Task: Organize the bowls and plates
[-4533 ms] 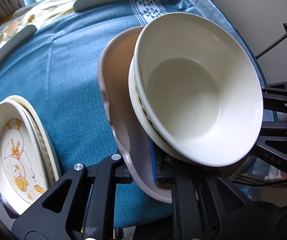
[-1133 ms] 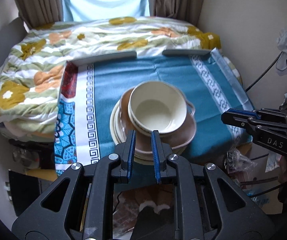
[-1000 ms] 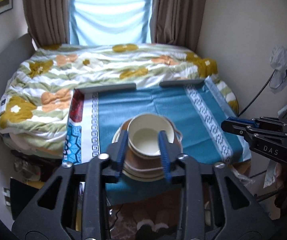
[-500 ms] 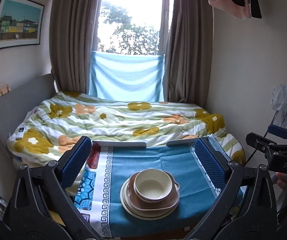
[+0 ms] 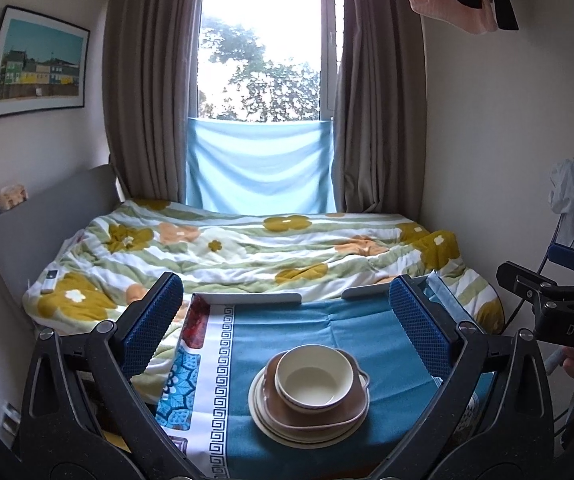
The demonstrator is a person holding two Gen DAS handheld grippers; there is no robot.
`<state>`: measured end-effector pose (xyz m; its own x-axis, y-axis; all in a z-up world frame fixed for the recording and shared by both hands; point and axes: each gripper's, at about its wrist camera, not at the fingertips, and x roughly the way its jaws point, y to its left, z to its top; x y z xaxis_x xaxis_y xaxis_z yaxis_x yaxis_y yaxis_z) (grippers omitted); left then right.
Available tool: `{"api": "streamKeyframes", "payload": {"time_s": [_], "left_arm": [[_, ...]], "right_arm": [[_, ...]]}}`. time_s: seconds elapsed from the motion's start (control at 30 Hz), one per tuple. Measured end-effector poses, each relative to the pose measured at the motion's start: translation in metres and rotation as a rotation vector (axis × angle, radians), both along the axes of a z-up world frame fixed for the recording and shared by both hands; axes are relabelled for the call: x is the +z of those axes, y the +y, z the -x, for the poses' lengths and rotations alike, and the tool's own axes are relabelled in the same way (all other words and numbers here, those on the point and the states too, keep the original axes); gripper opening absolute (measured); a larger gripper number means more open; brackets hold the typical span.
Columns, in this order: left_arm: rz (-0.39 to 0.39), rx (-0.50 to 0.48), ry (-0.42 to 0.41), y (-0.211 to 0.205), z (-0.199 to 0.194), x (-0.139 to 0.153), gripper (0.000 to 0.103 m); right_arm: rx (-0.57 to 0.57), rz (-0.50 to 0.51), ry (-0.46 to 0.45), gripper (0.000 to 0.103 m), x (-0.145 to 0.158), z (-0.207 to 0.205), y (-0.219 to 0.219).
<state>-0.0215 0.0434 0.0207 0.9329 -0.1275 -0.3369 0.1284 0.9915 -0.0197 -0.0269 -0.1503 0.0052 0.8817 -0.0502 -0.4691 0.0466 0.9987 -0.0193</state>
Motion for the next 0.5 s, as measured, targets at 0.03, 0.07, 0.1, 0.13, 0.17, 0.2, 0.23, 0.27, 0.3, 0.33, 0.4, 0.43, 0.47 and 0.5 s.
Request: {"api": "streamKeyframes", "payload": {"time_s": [0.03, 0.07, 0.1, 0.13, 0.17, 0.2, 0.23, 0.27, 0.3, 0.33, 0.4, 0.43, 0.47, 0.5], "left_arm": [[-0.004, 0.0, -0.004, -0.0006, 0.0003, 0.0, 0.103], [-0.007, -0.003, -0.005, -0.0009, -0.0004, -0.0003, 0.103], [-0.011, -0.008, -0.001, -0.0023, -0.0011, -0.001, 0.103], [-0.013, -0.01, 0.0, -0.0029, -0.0015, -0.0012, 0.103], [-0.014, -0.011, 0.002, -0.0036, -0.0015, -0.0018, 0.103], [-0.014, -0.013, 0.002, -0.0043, -0.0017, -0.0024, 0.103], [-0.014, -0.014, 0.001, -0.0051, -0.0009, -0.0028, 0.103], [-0.014, -0.014, 0.0, -0.0054, -0.0006, -0.0028, 0.103], [-0.013, -0.016, -0.001, -0.0051, -0.0006, -0.0026, 0.103], [-0.012, -0.016, -0.002, -0.0047, -0.0006, -0.0024, 0.103], [-0.012, -0.015, -0.003, -0.0043, -0.0004, -0.002, 0.103], [-0.012, -0.016, -0.003, -0.0045, -0.0006, -0.0021, 0.103], [-0.012, -0.017, -0.003, -0.0046, -0.0007, -0.0023, 0.103], [-0.013, -0.016, -0.002, -0.005, -0.0007, -0.002, 0.103]], "right_arm": [[-0.003, 0.001, 0.001, 0.102, -0.0001, -0.0003, -0.0003], [-0.004, 0.001, 0.001, 0.102, -0.0005, -0.0005, -0.0003], [-0.004, 0.001, 0.0, 0.102, -0.0005, -0.0007, -0.0006], [-0.005, 0.0, 0.0, 0.102, -0.0007, -0.0008, -0.0014], [-0.005, 0.002, 0.001, 0.102, -0.0008, -0.0009, -0.0016], [-0.006, 0.002, 0.001, 0.102, -0.0008, -0.0009, -0.0017], [-0.007, 0.003, 0.0, 0.102, -0.0007, -0.0009, -0.002], [-0.007, 0.003, 0.0, 0.102, -0.0004, 0.0, -0.0008], [-0.007, 0.003, 0.001, 0.102, -0.0004, 0.0001, -0.0009], [-0.006, 0.002, 0.0, 0.102, -0.0003, 0.0, -0.0011], [-0.007, 0.002, 0.0, 0.102, -0.0001, -0.0002, -0.0014], [-0.009, 0.002, -0.001, 0.102, 0.0001, 0.0001, -0.0016], [-0.01, 0.0, -0.002, 0.102, 0.0002, -0.0004, -0.0031], [-0.011, -0.001, -0.003, 0.102, 0.0006, -0.0002, -0.0035]]}}
